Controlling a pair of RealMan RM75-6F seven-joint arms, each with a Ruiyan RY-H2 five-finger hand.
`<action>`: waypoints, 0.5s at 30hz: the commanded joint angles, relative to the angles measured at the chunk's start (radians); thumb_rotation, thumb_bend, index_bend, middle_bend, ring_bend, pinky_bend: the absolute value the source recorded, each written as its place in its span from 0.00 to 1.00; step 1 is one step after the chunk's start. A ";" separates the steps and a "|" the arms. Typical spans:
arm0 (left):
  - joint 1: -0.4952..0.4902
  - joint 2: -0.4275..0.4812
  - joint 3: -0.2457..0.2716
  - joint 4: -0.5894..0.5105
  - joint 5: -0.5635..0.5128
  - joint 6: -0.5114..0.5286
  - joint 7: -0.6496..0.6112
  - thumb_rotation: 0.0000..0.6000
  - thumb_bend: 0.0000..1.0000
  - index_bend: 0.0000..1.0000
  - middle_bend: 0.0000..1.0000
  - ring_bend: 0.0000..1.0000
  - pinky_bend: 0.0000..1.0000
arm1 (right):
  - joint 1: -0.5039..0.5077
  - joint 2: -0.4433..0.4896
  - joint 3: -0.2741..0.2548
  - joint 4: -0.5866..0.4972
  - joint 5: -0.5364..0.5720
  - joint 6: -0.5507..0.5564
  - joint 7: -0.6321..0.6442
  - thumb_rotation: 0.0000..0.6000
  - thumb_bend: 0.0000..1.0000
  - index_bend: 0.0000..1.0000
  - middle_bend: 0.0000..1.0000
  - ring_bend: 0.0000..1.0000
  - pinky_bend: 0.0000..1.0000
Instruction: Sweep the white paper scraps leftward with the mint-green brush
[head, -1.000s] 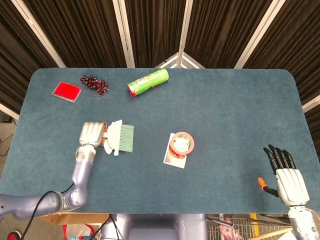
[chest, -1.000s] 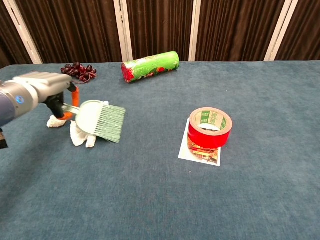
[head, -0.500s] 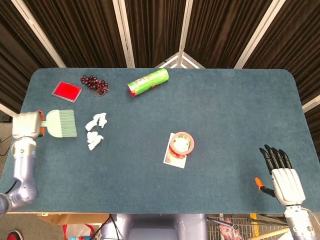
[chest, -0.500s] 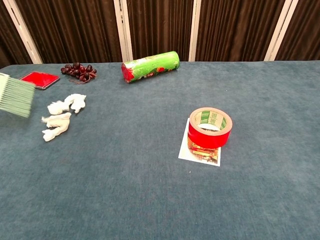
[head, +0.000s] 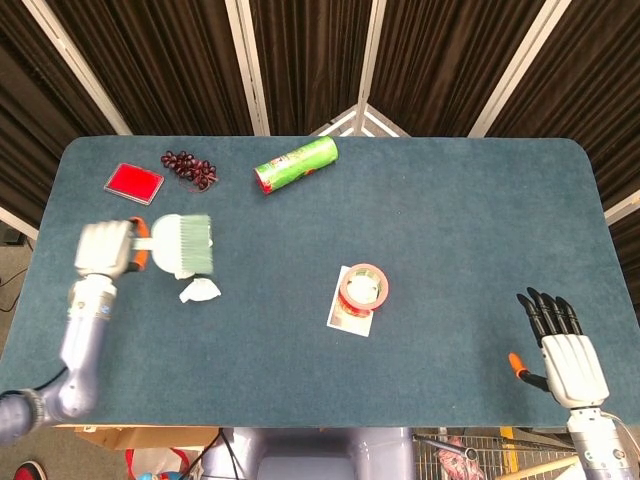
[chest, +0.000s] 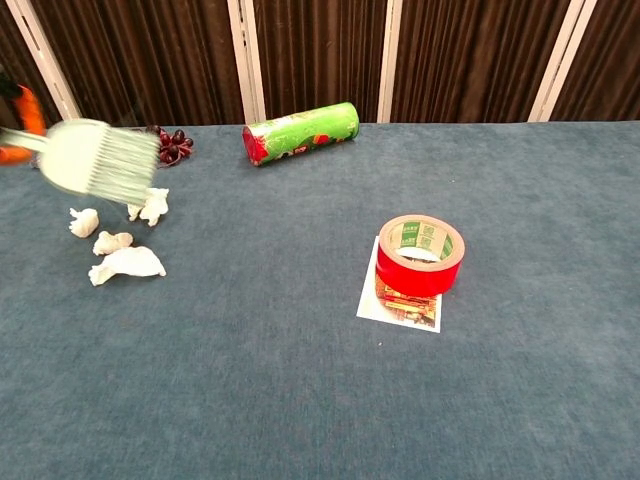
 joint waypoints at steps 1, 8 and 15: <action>-0.041 -0.097 0.049 -0.029 0.027 0.007 0.092 1.00 0.72 0.78 1.00 1.00 1.00 | -0.002 0.003 0.000 0.000 0.002 0.002 0.006 1.00 0.32 0.00 0.00 0.00 0.00; -0.048 -0.188 0.110 -0.031 0.022 0.022 0.173 1.00 0.72 0.78 1.00 1.00 1.00 | -0.006 0.010 -0.002 -0.001 0.004 0.005 0.015 1.00 0.32 0.00 0.00 0.00 0.00; -0.021 -0.151 0.129 -0.012 -0.037 0.032 0.193 1.00 0.72 0.78 1.00 1.00 1.00 | -0.012 0.012 -0.006 -0.002 -0.001 0.014 0.016 1.00 0.32 0.00 0.00 0.00 0.00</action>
